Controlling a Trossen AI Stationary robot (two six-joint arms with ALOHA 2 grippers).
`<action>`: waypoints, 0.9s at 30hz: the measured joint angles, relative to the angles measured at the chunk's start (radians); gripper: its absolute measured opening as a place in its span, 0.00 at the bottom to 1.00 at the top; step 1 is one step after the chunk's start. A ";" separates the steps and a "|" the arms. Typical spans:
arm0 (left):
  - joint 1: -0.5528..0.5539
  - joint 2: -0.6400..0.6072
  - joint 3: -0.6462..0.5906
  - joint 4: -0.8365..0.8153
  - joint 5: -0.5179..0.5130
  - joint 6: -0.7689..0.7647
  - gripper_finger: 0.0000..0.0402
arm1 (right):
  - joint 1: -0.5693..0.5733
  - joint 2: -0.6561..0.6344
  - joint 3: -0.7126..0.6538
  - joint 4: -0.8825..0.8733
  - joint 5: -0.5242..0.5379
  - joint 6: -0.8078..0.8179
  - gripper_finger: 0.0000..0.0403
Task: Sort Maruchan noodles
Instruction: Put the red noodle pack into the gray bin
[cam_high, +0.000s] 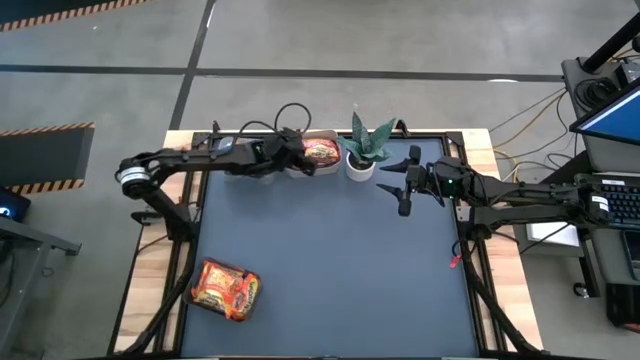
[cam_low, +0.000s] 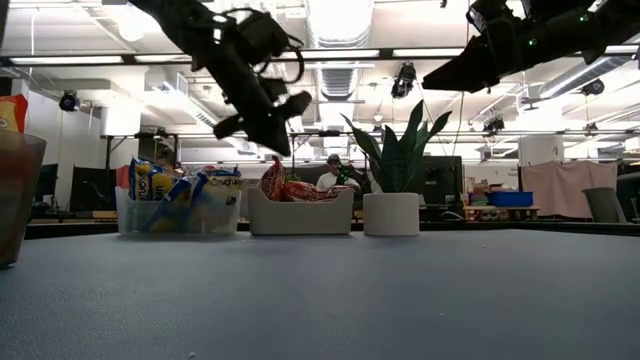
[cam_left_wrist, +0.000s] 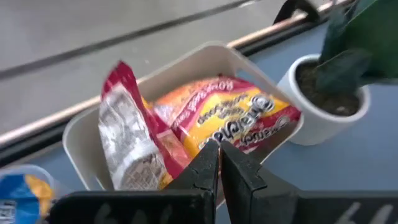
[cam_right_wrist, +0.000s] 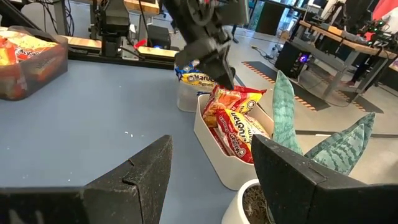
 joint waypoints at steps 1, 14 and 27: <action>0.000 0.015 0.007 -0.007 0.000 -0.007 0.00 | 0.000 0.000 0.000 0.001 0.000 0.000 0.52; -0.004 0.230 0.301 -0.464 -0.250 0.001 0.00 | 0.000 0.000 0.000 -0.017 0.027 -0.009 0.52; -0.015 0.256 0.337 -0.620 -0.291 -0.034 0.00 | 0.000 0.000 0.000 -0.021 0.027 -0.009 0.52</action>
